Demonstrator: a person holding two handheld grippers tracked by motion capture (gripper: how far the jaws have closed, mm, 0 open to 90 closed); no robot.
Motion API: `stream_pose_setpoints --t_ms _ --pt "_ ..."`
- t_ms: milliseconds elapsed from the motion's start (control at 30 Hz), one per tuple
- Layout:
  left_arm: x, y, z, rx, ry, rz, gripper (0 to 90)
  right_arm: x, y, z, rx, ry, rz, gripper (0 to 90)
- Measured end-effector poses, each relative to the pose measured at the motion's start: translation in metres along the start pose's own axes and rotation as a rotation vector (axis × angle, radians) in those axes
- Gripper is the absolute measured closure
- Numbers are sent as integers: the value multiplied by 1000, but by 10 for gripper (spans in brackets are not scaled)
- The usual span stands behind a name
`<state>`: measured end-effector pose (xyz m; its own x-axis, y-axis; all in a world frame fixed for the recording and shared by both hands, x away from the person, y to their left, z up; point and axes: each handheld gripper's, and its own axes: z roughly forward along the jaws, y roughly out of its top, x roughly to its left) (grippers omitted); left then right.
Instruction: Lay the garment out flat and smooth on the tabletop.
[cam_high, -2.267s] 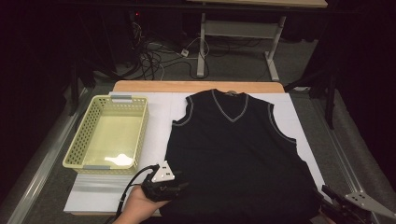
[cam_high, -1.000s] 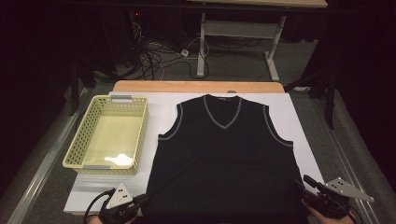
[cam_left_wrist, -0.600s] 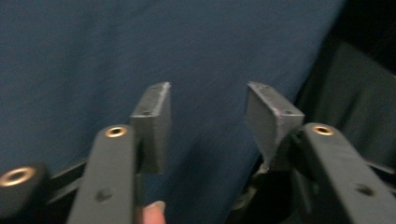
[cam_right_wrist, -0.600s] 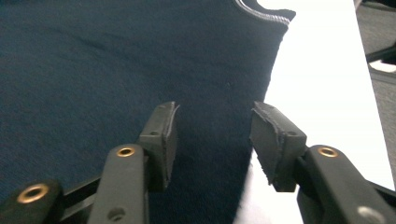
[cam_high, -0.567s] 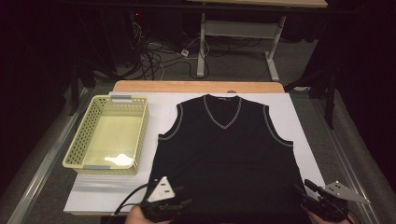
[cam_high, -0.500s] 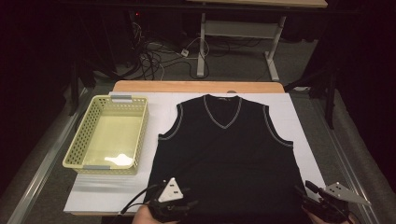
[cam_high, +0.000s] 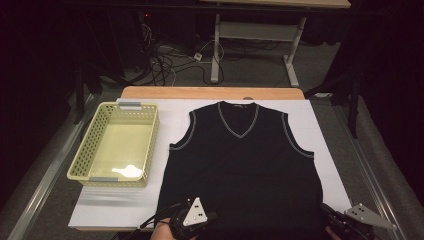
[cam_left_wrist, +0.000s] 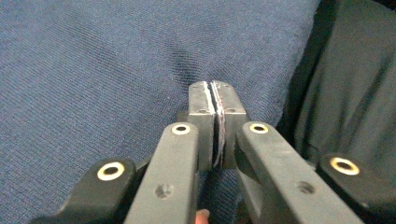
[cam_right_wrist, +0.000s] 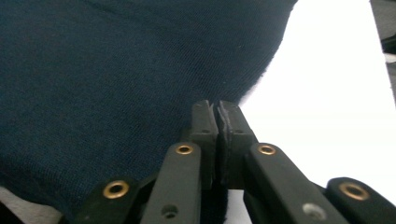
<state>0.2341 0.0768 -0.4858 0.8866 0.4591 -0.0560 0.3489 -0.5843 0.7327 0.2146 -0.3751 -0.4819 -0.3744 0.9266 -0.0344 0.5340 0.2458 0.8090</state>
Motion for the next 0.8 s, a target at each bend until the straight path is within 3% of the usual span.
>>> stream_pose_setpoints --t_ms 67,200,267,367,400,500,567,633,700,800 --pt "0 0 -3 7 -24 9 861 -1 -3 -4 -1 -24 3 885" --pt "-6 -1 -10 11 -124 -9 861 -8 -12 -20 -2 -23 7 888" --pt "-11 -1 -12 30 -168 3 861 -7 -19 -31 6 -23 10 888" --pt "-20 2 -8 54 -156 40 858 -6 -23 -39 13 -20 24 881" --pt "-19 2 -7 57 -153 30 851 -6 -23 -38 13 -14 29 858" --pt "-14 -2 -11 12 -161 -11 711 -6 -17 -34 -7 10 33 670" --pt "-7 -5 -21 -38 -130 -36 592 -8 -12 -32 -28 7 43 600" --pt "3 -9 -33 -89 -77 -47 569 -11 -7 -28 -42 1 54 564" --pt "15 -16 -45 -120 33 -54 549 -15 -2 -22 -48 -1 58 543" --pt "37 -32 -57 -137 145 -149 505 -19 4 -11 -46 -2 69 527"
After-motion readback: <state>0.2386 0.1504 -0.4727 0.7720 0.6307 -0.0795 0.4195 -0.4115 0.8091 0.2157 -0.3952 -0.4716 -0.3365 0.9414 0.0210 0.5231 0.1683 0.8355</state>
